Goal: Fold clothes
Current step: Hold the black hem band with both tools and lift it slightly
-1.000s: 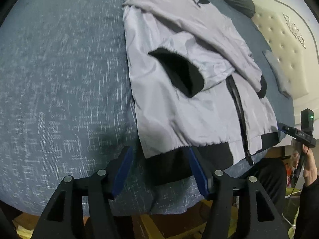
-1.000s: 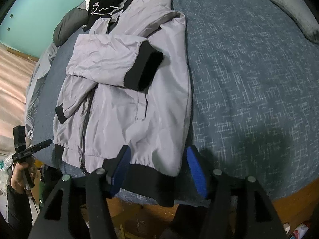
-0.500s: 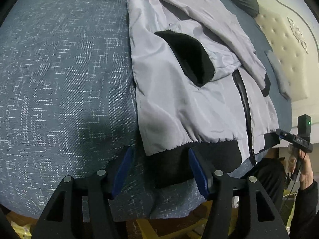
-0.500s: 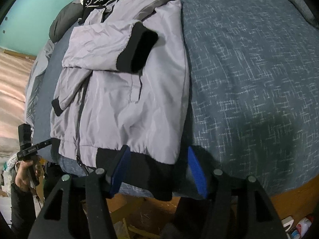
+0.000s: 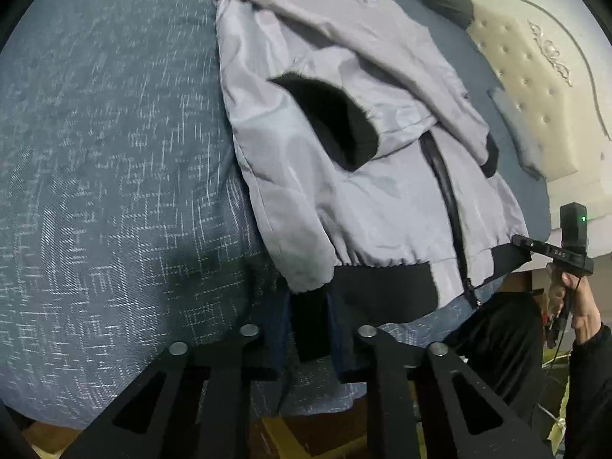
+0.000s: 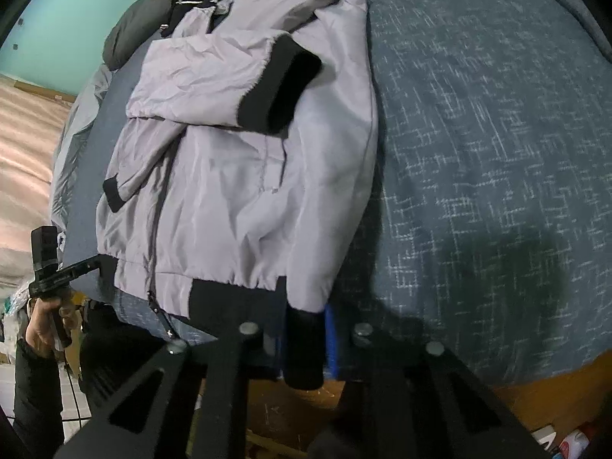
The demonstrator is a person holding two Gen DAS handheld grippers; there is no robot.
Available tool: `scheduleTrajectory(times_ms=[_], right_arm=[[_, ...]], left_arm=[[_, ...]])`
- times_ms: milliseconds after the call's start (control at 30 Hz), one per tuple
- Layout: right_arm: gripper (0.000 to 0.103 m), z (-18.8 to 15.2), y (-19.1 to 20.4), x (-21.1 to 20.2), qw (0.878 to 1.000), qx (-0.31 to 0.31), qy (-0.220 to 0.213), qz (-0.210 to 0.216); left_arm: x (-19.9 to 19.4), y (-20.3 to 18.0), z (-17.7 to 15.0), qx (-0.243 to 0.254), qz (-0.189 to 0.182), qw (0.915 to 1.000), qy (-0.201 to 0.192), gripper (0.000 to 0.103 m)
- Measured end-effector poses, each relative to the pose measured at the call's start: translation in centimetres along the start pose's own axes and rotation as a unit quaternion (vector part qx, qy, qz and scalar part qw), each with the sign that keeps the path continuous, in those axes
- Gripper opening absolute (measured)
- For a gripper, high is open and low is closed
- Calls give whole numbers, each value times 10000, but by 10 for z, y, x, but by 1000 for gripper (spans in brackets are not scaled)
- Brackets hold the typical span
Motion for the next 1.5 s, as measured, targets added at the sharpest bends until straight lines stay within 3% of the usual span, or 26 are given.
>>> scheduleTrajectory(times_ms=[167, 233, 400, 533, 700, 767, 833, 900, 1000, 1100, 1133, 1200, 1267, 1333, 1500], right_arm=[[11, 2, 7, -17, 9996, -122, -214, 127], [11, 6, 8, -27, 9991, -100, -341, 249], [11, 9, 8, -37, 9985, -147, -431, 297], [11, 5, 4, -22, 9993, -72, -276, 255], [15, 2, -8, -4, 9990, 195, -123, 373], [15, 2, -11, -1, 9990, 233, -89, 379], [28, 3, -12, 1, 9989, 262, -75, 387], [42, 4, -15, 3, 9986, 286, -53, 433], [42, 4, -15, 6, 9988, 232, -3, 431], [42, 4, -7, 12, 9991, 133, 81, 402], [42, 4, -5, 14, 9991, 74, 106, 405], [42, 4, 0, 16, 9993, -33, 122, 353], [35, 4, 4, 17, 9995, -120, 126, 277], [17, 4, 7, 16, 9996, -206, 63, 193], [12, 6, 6, 2, 9991, -231, -81, 359]], left_arm=[[-23, -17, 2, 195, -108, 9996, -172, 14], [-30, -22, 1, 62, -101, 9993, -350, 14], [-28, -13, -3, -70, -141, 9995, -273, 15], [-17, -2, -8, -287, -208, 9992, -189, 16], [-5, 16, -13, -518, -219, 9984, -22, 27], [-1, 24, -14, -596, -279, 9978, 28, 39], [2, 28, -16, -621, -298, 9976, 54, 50], [5, 31, -17, -635, -308, 9975, 74, 50], [9, 30, -18, -602, -350, 9976, 66, 50], [13, 24, -17, -464, -346, 9983, 56, 48], [15, 21, -16, -420, -341, 9985, 63, 37], [18, 14, -15, -322, -289, 9990, 82, 31], [14, 9, -14, -192, -201, 9996, 71, 24], [9, 5, -14, -97, -164, 9998, 46, 18], [-11, -12, -13, 96, -212, 9997, -44, 11]])
Point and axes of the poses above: each gripper's, at about its wrist camera, not at the fingertips, and x roughly the way its jaws point, y to its left, z to its top, the point moved 1 cm from there along x, roughly the way its jaws point, and after that the axes turned 11 degrees about -z, right-handed, at the moved point
